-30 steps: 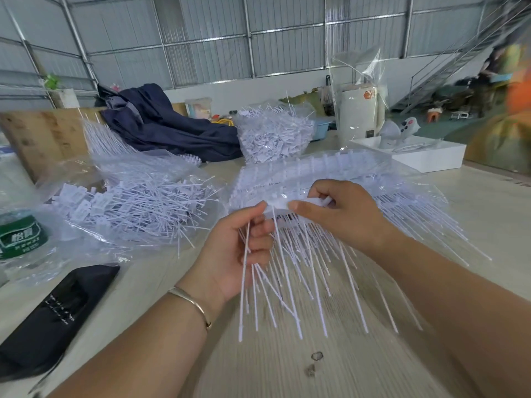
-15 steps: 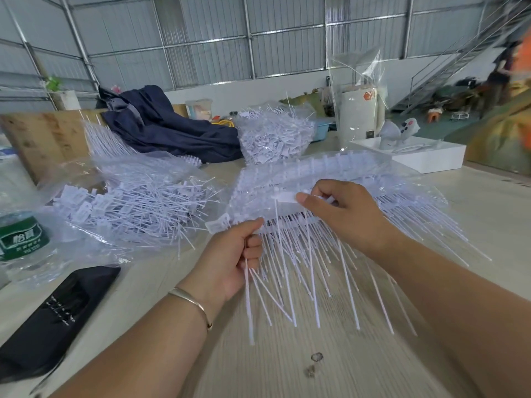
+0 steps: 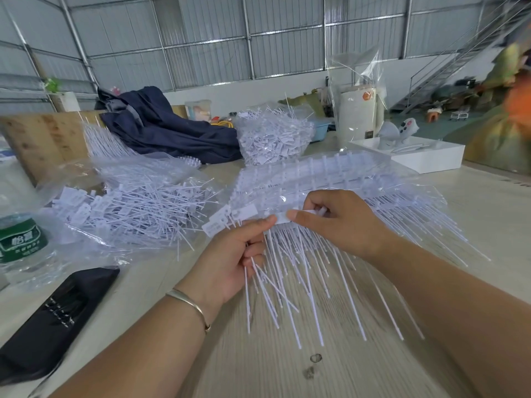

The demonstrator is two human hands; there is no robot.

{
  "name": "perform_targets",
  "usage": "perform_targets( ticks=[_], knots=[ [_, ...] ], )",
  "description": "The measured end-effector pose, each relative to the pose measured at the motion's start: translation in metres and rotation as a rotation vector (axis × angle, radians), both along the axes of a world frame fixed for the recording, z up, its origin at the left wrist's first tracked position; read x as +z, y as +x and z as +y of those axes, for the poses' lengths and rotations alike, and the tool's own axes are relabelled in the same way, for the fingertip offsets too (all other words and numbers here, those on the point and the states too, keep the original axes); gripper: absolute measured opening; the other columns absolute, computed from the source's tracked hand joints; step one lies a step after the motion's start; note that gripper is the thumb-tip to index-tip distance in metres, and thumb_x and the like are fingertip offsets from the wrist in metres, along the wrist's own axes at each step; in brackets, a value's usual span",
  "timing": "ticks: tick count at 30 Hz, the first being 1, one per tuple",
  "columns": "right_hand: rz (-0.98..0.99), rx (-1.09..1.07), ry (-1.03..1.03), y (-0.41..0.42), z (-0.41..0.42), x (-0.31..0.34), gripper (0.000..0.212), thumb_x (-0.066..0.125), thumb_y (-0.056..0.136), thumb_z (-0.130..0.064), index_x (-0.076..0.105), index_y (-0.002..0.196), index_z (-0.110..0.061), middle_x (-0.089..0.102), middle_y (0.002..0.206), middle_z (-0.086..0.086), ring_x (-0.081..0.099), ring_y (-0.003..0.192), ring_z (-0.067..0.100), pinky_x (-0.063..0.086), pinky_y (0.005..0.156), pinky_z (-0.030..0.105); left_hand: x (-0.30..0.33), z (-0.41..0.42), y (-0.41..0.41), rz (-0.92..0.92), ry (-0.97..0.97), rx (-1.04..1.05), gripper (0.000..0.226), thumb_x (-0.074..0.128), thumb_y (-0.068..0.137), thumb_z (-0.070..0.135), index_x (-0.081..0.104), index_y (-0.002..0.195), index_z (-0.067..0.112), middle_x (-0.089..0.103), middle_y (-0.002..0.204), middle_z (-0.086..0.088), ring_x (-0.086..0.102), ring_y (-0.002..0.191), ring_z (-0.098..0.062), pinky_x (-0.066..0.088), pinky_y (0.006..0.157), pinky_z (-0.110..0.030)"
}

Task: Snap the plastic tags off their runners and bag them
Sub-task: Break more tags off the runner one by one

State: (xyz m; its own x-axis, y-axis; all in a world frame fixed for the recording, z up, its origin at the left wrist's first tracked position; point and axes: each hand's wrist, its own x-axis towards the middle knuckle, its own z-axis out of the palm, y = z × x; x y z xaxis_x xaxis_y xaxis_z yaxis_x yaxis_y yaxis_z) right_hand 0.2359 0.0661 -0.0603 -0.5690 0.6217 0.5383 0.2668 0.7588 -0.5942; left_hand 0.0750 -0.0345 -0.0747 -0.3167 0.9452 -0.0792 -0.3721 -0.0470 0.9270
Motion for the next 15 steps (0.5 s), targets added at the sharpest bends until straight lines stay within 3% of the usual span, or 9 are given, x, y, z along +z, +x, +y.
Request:
perform_targets(
  ticks=[4,6,9,11,15],
  knots=[
    [-0.076,-0.064,0.211,0.001,0.005,-0.001,0.040,0.066,0.084,-0.050,0.059,0.069,-0.013,0.040,0.048,-0.011,0.040,0.047,0.008,0.024,0.064,0.021,0.000,0.000,-0.001,0.034,-0.025,0.015,0.008,0.075,0.069,0.016,0.068,0.069,0.018,0.021,0.059,0.007,0.018,0.039,-0.004,0.015,0.036,-0.016],
    [-0.072,-0.081,0.219,0.003,0.009,0.000,0.037,0.067,0.083,-0.052,0.058,0.068,-0.020,0.038,0.046,-0.012,0.042,0.046,0.005,0.025,0.064,0.020,0.001,0.000,-0.002,0.019,-0.037,0.019,0.012,0.074,0.071,0.017,0.069,0.060,0.020,0.021,0.058,0.008,0.018,0.038,-0.003,0.014,0.035,-0.016],
    [-0.086,-0.081,0.074,0.004,0.017,-0.001,0.039,0.066,0.080,-0.058,0.061,0.068,-0.021,0.046,0.049,-0.013,0.046,0.049,0.000,0.031,0.059,0.018,0.002,-0.001,-0.004,-0.040,-0.026,0.008,0.014,0.073,0.072,0.017,0.064,0.063,0.020,0.024,0.056,0.009,0.019,0.036,-0.002,0.014,0.034,-0.015],
    [-0.034,-0.020,-0.077,0.006,0.021,-0.002,0.046,0.069,0.079,-0.056,0.063,0.070,-0.012,0.046,0.051,-0.014,0.043,0.049,0.001,0.035,0.057,0.018,0.003,-0.002,-0.005,-0.063,0.006,-0.010,0.014,0.073,0.073,0.017,0.059,0.069,0.020,0.024,0.056,0.010,0.020,0.036,-0.002,0.015,0.033,-0.015],
    [0.091,0.104,-0.284,0.005,0.020,0.001,0.056,0.075,0.076,-0.049,0.056,0.070,0.004,0.043,0.055,-0.001,0.040,0.052,0.010,0.035,0.052,0.008,0.005,-0.003,-0.004,-0.077,0.066,-0.063,0.019,0.073,0.073,0.019,0.059,0.060,0.021,0.025,0.055,0.010,0.021,0.037,-0.002,0.016,0.034,-0.015]
  ],
)
